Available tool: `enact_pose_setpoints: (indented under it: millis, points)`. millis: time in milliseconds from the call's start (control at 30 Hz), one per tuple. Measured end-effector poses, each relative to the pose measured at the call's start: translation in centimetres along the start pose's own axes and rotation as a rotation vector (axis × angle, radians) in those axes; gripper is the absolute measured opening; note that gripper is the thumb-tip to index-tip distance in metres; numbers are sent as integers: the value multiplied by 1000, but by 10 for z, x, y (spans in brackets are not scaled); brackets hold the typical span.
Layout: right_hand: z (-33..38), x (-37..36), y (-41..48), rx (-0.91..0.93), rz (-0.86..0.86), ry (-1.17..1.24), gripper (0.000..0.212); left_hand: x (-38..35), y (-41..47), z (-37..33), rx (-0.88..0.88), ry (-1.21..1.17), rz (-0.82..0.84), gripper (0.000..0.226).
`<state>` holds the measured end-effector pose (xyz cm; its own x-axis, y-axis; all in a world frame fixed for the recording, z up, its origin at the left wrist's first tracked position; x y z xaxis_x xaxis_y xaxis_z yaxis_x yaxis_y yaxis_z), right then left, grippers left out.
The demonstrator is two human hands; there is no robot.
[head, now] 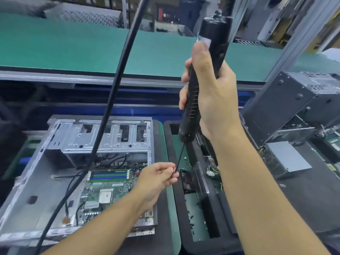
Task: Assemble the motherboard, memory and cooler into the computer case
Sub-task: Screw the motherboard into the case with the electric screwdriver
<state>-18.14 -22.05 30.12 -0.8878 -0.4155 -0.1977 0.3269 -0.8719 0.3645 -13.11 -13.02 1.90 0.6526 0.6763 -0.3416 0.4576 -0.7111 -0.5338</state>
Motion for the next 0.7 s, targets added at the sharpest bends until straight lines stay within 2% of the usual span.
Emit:
enact_pose_setpoints:
  millis: [200,300,433,700]
  points:
    - [1,-72,-20,-7,23,79,38,77,-10,-22,111,-178,54,27]
    - [-7,-96,-30,-22,28,99,42,107,-14,-20,182,-297,45,40]
    - [-21,-121,-40,-61,15,120,46,136,-24,-14,291,-477,29,45]
    - [-30,-153,-47,-78,8,124,47,168,-30,-18,297,-593,1,48]
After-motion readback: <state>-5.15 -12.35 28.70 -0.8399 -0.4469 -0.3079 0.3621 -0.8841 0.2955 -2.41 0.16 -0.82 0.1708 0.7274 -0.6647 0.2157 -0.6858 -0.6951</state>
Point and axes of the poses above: each hand's wrist, its own y-axis towards the middle knuckle, its own x-axis out of the back of the hand, z = x × y, the point moved 9 cm from there along y, towards the middle knuckle, and after that the axes turned 9 degrees about -z, right-handed, at the moved point
